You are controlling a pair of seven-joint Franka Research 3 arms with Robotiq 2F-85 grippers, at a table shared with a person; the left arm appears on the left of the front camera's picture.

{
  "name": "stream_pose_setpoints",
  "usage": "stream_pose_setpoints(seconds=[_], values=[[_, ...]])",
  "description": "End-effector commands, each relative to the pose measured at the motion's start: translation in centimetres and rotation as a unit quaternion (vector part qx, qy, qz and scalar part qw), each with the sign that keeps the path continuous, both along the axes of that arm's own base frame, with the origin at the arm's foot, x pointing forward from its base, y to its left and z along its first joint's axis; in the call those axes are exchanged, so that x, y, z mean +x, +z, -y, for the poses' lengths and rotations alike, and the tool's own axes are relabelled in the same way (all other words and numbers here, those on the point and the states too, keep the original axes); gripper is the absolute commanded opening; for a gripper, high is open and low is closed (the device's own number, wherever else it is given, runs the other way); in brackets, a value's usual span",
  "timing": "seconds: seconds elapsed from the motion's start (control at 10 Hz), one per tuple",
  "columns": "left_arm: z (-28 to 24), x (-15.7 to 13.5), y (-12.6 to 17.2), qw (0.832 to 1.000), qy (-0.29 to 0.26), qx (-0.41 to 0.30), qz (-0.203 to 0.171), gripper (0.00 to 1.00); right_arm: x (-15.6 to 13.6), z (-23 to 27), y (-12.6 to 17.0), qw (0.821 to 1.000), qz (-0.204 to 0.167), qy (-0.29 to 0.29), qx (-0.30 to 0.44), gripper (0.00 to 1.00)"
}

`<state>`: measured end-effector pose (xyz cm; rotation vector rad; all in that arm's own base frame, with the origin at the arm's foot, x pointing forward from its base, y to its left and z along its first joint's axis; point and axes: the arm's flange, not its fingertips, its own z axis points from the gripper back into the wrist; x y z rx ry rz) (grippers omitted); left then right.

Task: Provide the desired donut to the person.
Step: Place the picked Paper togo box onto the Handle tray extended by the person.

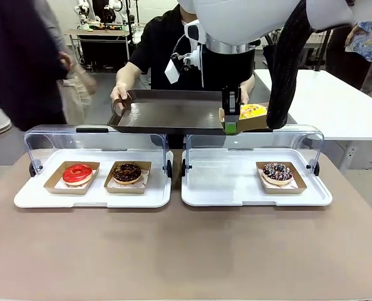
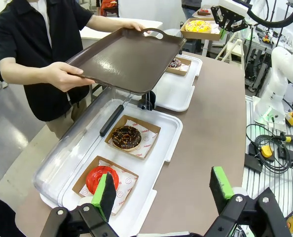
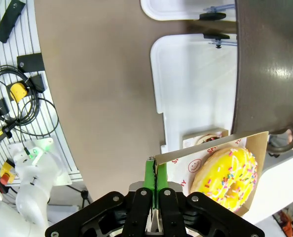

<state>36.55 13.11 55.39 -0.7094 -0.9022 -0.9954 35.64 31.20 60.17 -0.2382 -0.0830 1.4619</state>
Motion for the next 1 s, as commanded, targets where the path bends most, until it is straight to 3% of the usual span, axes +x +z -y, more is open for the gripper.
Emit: stream_pose_setpoints(seconds=[0.0,0.3,0.9], values=[[0.0,0.0,0.2,1.0,-0.001,-0.006,0.002,1.0,-0.1,0.0,0.2,1.0,0.003,-0.004,-0.002,0.0],[0.0,0.0,0.2,1.0,-0.001,-0.006,0.002,1.0,0.0,0.0,0.0,1.0,0.0,0.0,0.0,0.02],[0.0,0.0,0.2,1.0,-0.001,-0.006,0.002,1.0,8.7,-5.7,3.6,0.998,0.046,-0.012,0.037,0.02]])
